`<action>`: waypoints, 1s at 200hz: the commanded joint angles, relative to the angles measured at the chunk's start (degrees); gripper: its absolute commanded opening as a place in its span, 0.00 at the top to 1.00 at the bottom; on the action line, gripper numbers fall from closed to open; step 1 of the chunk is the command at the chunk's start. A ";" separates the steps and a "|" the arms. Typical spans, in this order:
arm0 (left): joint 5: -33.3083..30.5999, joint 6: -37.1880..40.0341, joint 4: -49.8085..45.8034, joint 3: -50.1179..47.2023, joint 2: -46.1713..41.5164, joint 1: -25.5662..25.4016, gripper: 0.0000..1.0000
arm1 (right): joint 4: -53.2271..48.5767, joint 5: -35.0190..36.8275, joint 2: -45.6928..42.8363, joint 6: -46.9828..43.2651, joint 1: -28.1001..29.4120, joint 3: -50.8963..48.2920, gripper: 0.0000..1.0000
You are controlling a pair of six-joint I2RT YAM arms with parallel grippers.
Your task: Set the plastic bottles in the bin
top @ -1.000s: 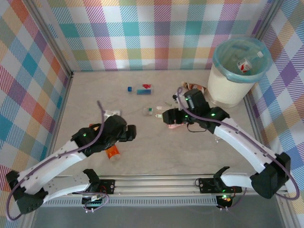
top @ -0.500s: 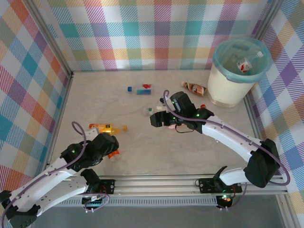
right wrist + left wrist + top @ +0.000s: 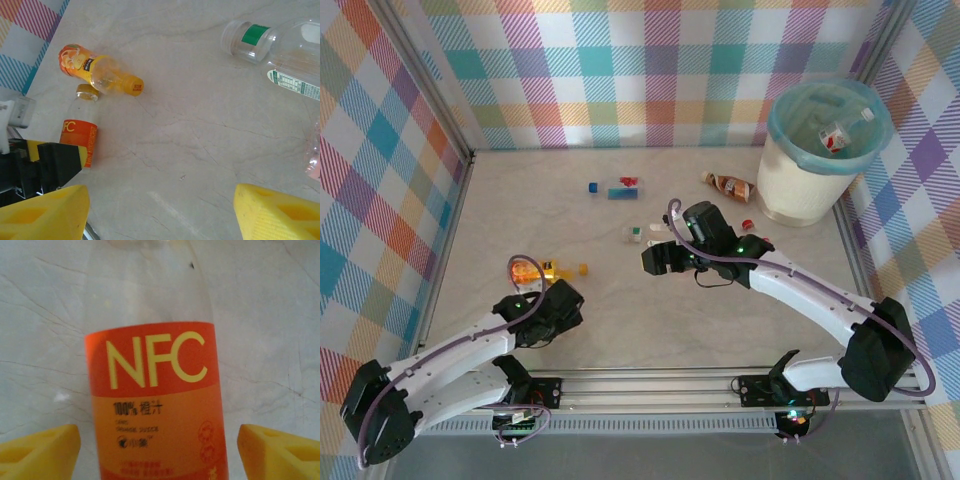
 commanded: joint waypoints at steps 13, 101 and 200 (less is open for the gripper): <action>6.38 1.85 7.60 -2.39 -0.18 2.35 0.34 | 0.57 -0.71 1.72 -1.03 0.31 1.08 0.23; 7.41 1.05 -4.14 2.49 -14.19 3.59 0.50 | -1.12 0.79 -0.74 -2.15 0.30 1.21 0.23; 14.29 24.89 -0.81 32.21 -10.28 2.77 0.59 | 6.46 -5.86 -14.46 -13.86 0.21 5.14 0.20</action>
